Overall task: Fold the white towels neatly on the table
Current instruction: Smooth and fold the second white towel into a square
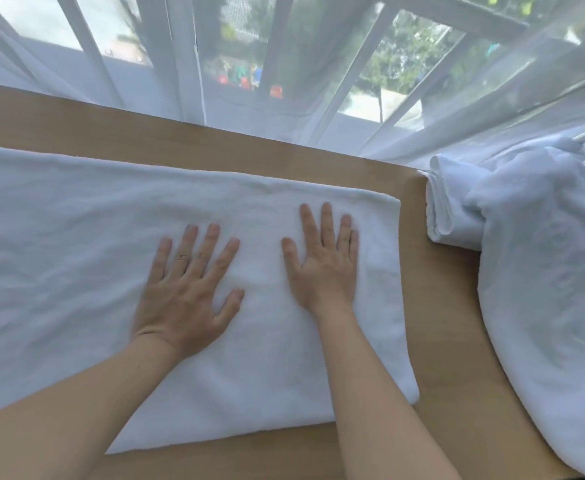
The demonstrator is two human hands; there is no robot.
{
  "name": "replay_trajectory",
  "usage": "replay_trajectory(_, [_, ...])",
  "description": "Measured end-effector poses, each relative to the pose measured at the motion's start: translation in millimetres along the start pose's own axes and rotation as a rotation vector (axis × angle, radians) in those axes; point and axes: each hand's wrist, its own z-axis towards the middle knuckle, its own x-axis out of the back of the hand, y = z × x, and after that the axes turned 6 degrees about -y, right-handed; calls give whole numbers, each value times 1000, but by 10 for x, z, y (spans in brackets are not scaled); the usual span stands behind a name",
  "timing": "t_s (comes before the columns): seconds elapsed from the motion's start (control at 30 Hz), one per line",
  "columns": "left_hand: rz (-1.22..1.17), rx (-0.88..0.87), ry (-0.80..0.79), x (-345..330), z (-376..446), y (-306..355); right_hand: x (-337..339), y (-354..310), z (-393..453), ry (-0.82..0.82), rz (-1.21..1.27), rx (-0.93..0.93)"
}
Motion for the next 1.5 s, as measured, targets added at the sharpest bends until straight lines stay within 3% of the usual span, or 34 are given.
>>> replay_trajectory(0.27, [-15, -2, 147, -72, 17, -16, 214, 452, 436, 31, 11, -53])
replay_trajectory(0.5, [-25, 19, 159, -65, 8, 0, 292, 562, 548, 35, 97, -118])
replay_trajectory(0.6, [-29, 23, 151, -59, 19, 0, 320, 366, 340, 75, 226, -160])
replay_trajectory(0.77, [-31, 10, 122, -70, 20, -6, -24, -378, -597, 207, 272, 55])
replay_trajectory(0.9, [-13, -35, 106, -83, 5, -32, -335, -513, -985, 92, 223, -48])
replay_trajectory(1.5, [-60, -60, 73, -8, 13, -19, -229, 740, -1334, 169, 166, -533])
